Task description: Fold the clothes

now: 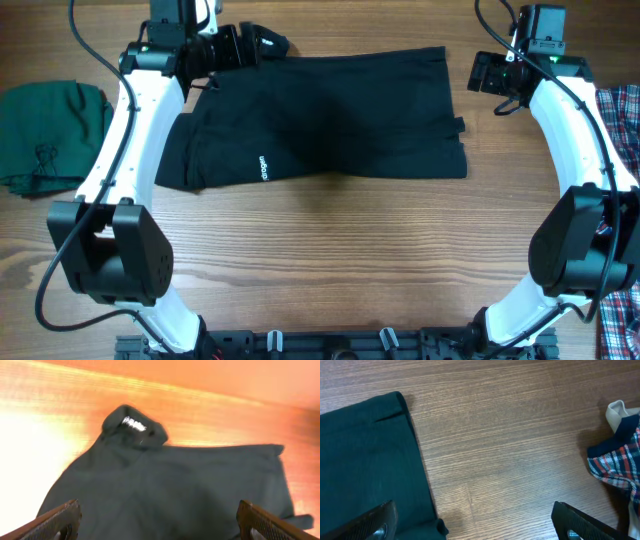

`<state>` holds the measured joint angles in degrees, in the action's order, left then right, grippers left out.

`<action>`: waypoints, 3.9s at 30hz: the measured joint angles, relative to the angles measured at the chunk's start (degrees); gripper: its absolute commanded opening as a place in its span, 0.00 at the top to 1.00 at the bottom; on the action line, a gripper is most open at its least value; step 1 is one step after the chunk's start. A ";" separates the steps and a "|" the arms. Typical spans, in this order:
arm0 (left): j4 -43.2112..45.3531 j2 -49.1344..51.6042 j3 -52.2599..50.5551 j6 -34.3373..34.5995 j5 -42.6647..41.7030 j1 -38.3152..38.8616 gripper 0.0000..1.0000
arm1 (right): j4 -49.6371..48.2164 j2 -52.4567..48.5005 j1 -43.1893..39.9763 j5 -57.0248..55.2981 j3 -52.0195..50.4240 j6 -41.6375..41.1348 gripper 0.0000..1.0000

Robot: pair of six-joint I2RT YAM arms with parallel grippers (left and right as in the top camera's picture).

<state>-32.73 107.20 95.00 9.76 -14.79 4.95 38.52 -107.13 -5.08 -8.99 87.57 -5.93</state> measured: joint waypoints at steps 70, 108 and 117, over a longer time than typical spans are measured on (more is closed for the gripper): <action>0.66 29.49 23.37 -0.28 11.13 3.39 0.89 | 0.02 0.00 0.00 0.00 0.00 0.00 0.00; -8.74 27.61 23.89 -0.09 19.52 10.38 0.30 | -0.15 0.00 0.00 0.00 0.00 0.00 0.00; -6.64 30.99 23.89 -0.09 22.27 10.32 0.32 | -0.17 0.00 0.00 0.00 0.00 0.00 0.00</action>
<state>-39.38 138.19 118.89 9.67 7.49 15.27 38.35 -107.13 -5.08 -8.99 87.57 -5.93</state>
